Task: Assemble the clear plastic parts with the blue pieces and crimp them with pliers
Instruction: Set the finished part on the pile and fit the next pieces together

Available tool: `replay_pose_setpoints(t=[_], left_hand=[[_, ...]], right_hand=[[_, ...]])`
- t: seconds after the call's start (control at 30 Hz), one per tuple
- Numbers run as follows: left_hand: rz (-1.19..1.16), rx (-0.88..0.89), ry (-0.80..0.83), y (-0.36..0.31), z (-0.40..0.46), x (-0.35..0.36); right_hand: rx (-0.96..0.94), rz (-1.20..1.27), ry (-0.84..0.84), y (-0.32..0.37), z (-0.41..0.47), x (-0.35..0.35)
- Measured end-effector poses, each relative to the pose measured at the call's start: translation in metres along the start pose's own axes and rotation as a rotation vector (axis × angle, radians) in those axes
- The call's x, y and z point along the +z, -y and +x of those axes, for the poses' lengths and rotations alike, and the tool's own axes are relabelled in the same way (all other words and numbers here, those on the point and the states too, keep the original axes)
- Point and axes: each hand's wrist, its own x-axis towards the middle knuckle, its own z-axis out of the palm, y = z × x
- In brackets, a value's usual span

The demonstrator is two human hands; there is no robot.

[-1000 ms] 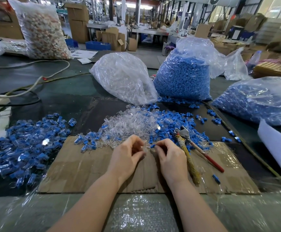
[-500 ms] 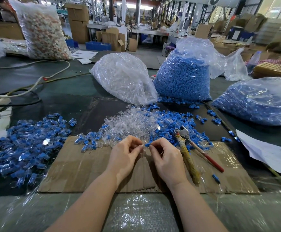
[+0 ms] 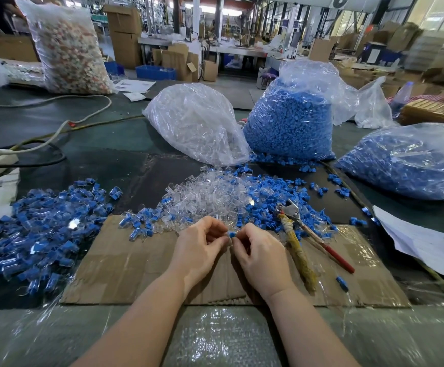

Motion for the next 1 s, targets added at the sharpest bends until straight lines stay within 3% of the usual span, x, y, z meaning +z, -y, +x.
replay_pose_setpoints(t=[0.43, 0.83, 1.0], left_hand=[[-0.04, -0.017, -0.006, -0.0004, 0.001, -0.0002], [-0.046, -0.028, -0.018, 0.004, 0.0055, 0.0031], [-0.072, -0.042, -0.033, 0.0061, 0.0075, 0.0044]], right_hand=[[-0.103, 0.064, -0.04, 0.0022, -0.002, -0.0039], [-0.102, 0.092, -0.031, 0.0017, -0.0006, -0.0044], [-0.051, 0.106, -0.117, 0.0036, 0.0002, -0.0053]])
